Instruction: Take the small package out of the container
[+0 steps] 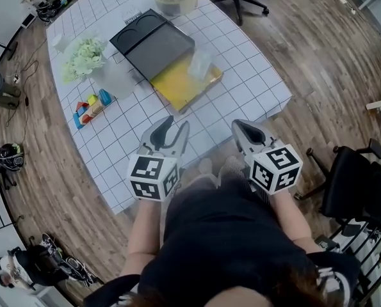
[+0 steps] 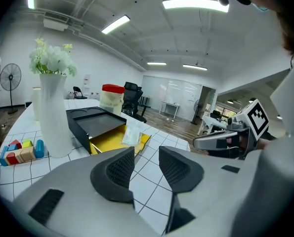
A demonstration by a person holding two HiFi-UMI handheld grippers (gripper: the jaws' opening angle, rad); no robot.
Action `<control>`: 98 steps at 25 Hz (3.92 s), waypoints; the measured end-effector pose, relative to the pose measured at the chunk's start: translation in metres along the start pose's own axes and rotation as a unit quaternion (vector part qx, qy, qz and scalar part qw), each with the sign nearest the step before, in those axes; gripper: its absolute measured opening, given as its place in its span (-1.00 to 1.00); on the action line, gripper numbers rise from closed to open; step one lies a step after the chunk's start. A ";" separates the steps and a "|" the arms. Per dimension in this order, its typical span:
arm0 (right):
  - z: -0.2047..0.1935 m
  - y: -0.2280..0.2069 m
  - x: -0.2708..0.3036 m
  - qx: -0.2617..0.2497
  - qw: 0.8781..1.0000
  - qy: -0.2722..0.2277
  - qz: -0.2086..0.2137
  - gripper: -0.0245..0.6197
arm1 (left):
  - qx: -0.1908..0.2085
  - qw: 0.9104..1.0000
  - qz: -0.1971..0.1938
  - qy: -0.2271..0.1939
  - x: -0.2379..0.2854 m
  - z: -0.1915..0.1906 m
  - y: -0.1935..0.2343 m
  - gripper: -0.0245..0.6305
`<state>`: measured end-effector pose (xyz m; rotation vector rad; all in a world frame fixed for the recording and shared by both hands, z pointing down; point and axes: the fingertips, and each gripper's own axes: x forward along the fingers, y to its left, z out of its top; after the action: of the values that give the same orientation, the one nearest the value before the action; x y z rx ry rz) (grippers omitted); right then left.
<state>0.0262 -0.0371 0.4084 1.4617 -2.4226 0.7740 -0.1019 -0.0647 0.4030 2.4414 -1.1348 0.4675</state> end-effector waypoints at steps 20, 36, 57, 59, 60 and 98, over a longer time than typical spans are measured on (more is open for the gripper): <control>0.075 -0.095 0.088 -0.036 0.996 0.044 0.064 -0.88 | 0.005 0.997 0.041 0.065 0.126 0.046 0.022 -0.37; 0.087 -0.145 0.147 -0.042 0.986 0.098 0.126 -0.88 | 0.017 0.983 0.051 0.176 0.205 0.031 0.037 -0.31; 0.084 -0.169 0.189 -0.036 0.974 0.140 0.173 -0.88 | 0.031 0.964 0.050 0.258 0.244 0.010 0.049 -0.49; 0.083 -0.169 0.190 -0.035 0.974 0.140 0.174 -0.88 | 0.035 0.964 0.049 0.258 0.243 0.010 0.048 -0.53; 0.083 -0.168 0.189 -0.035 0.974 0.140 0.175 -0.88 | 0.037 0.964 0.048 0.258 0.243 0.011 0.047 -0.54; 0.071 -0.074 0.111 -0.038 0.986 0.082 0.142 -0.88 | 0.059 0.979 0.159 0.109 0.074 0.029 0.051 -0.79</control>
<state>0.0428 -0.1866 0.4203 0.9954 -2.5303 0.8131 -0.0921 -0.1563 0.4234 2.2384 -1.4402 0.8991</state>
